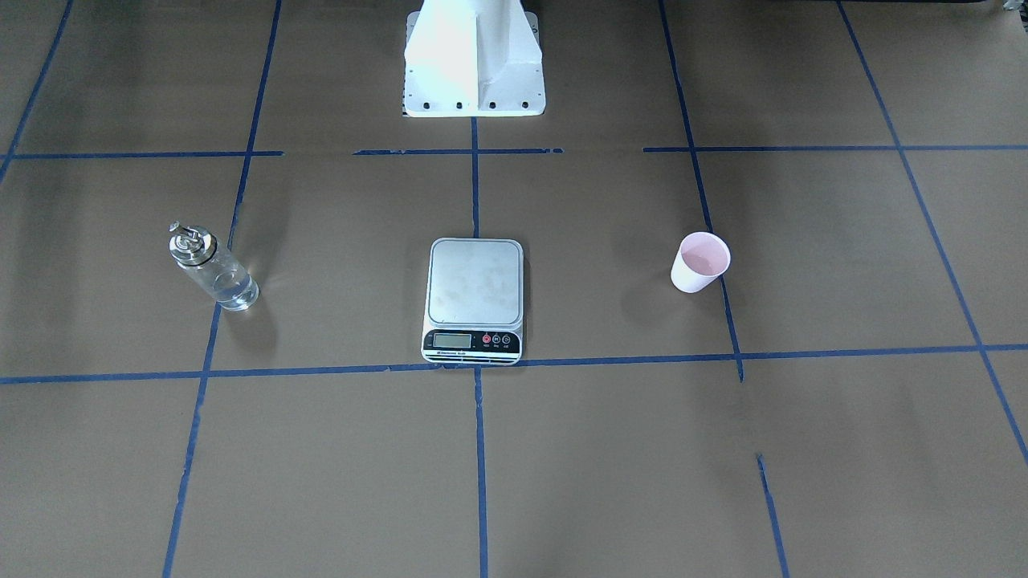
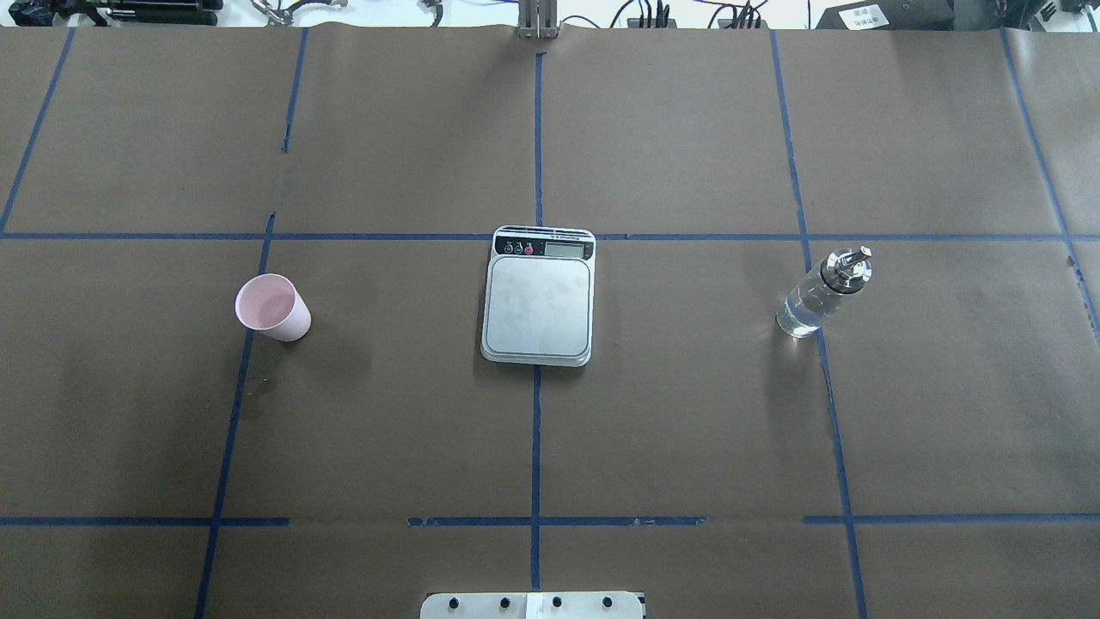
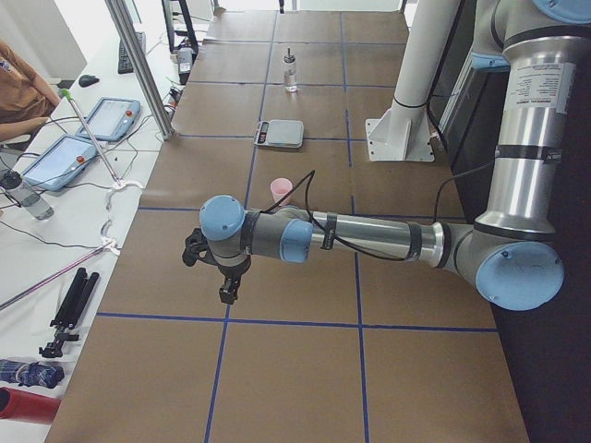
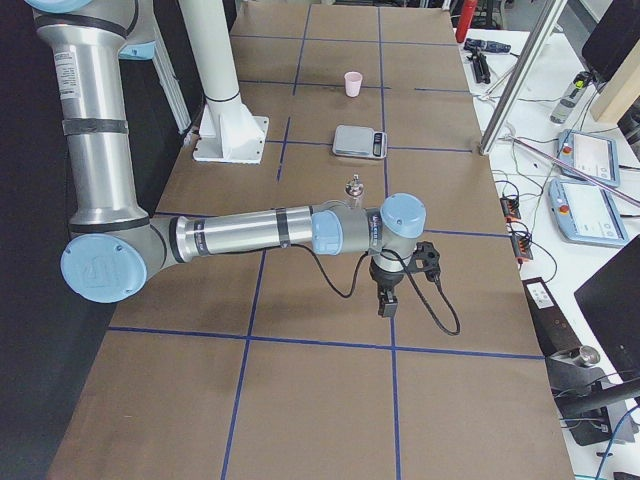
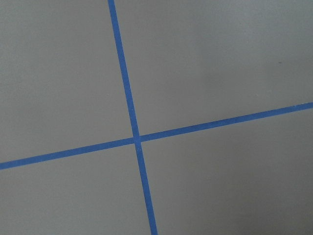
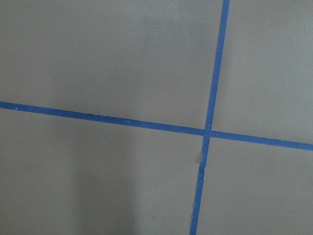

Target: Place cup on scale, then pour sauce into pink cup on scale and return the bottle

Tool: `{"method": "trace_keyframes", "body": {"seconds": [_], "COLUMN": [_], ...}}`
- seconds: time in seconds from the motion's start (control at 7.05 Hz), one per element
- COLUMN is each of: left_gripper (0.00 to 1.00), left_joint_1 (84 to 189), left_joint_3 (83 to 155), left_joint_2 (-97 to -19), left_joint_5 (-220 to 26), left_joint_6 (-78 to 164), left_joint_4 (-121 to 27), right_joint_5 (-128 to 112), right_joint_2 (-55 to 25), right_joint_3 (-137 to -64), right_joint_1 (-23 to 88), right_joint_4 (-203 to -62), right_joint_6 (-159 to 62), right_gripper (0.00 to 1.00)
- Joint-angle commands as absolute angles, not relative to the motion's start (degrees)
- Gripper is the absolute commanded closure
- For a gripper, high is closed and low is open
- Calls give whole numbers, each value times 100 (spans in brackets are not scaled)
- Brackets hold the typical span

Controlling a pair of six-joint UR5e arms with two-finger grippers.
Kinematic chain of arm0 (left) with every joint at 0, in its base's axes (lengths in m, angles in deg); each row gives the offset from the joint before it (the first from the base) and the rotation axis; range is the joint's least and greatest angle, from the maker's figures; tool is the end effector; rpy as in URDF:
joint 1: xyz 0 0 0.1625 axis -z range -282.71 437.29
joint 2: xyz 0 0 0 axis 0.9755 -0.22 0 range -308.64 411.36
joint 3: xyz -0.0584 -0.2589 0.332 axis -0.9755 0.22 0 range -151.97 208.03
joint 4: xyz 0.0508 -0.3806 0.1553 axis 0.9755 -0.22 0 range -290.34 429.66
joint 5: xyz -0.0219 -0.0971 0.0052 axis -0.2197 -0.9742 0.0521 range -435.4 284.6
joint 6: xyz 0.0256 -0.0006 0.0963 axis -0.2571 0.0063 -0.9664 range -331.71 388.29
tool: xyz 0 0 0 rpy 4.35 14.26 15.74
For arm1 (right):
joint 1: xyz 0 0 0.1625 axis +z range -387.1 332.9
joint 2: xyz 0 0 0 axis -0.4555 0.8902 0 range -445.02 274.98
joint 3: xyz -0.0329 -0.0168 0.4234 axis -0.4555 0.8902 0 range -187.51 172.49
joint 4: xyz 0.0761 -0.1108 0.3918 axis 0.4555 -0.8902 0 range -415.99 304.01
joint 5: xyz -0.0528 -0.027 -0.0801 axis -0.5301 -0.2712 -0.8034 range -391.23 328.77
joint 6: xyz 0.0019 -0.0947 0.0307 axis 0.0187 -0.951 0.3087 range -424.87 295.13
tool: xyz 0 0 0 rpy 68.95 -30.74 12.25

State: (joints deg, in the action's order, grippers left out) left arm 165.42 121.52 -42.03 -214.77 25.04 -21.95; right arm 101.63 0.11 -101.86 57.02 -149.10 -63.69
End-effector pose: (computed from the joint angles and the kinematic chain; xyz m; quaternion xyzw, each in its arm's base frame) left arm -0.0406 -0.5242 0.5893 0.0723 0.4156 0.0713 0.9038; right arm 0.0109 -0.5340 0.5851 0.0270 -0.3672 -0.0576 0.9280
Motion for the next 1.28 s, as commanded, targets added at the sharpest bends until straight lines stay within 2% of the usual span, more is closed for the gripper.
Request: {"method": "trace_keyframes", "body": {"seconds": [0.0, 0.57, 0.85, 1.13], "left_gripper": [0, 0, 0, 0], "left_joint_1": [16553, 16527, 16310, 16072], "left_joint_3": [12487, 12717, 12631, 12674], "left_joint_2": [-4180, -4154, -4153, -4092], "left_joint_5": [-21514, -21471, -21636, -21829], "left_joint_6": [2469, 2452, 2503, 2992], "left_joint_4": [-2043, -2122, -2672, -3106], "right_joint_5": [10280, 10439, 10891, 11098], "right_joint_2": [-20, -20, 14, 67], "right_joint_3": [-10173, -10173, -10121, -10059], "right_joint_1": [5702, 5702, 5702, 5702], "right_joint_4": [-14915, -14898, -14907, -14296], "right_joint_6": [-6363, -6355, -6363, -6364], "right_gripper": [0, 0, 0, 0]}}
